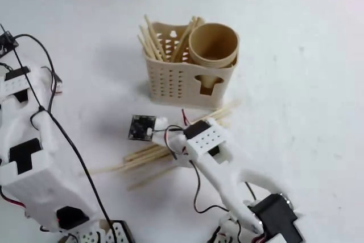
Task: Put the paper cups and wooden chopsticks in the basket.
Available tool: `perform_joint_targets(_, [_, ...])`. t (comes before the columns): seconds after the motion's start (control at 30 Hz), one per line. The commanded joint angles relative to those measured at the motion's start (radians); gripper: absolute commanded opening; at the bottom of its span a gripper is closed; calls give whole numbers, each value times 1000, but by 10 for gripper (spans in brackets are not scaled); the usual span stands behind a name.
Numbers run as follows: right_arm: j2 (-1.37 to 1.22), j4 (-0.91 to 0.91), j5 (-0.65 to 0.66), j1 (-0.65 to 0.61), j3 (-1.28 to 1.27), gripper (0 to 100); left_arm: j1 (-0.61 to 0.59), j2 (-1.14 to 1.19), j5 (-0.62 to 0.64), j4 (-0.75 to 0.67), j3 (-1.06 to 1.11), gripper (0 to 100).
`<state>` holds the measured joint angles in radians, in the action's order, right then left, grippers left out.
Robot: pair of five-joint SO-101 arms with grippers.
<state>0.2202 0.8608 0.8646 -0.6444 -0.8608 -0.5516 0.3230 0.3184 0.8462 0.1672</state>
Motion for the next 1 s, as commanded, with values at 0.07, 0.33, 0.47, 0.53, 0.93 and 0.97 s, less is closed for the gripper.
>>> perform_joint_targets(0.07, [-7,-44,-29,2,0,67,13,-5,6,-3,-44,139])
perform_joint_targets(0.33, [-8,-30,-14,1,-18,101,13,-5,6,-3,-44,139])
perform_joint_targets(0.47, [-8,-28,-12,1,-18,59,13,-5,6,2,-44,139])
perform_joint_targets(0.53, [-8,-24,-12,1,-18,35,13,-5,6,2,-44,139])
perform_joint_targets(0.93, [-10,-30,-11,-76,-55,123,12,-5,6,0,-44,139])
perform_joint_targets(0.97, [-10,-30,-12,-77,-55,123,12,-5,6,0,-44,139])
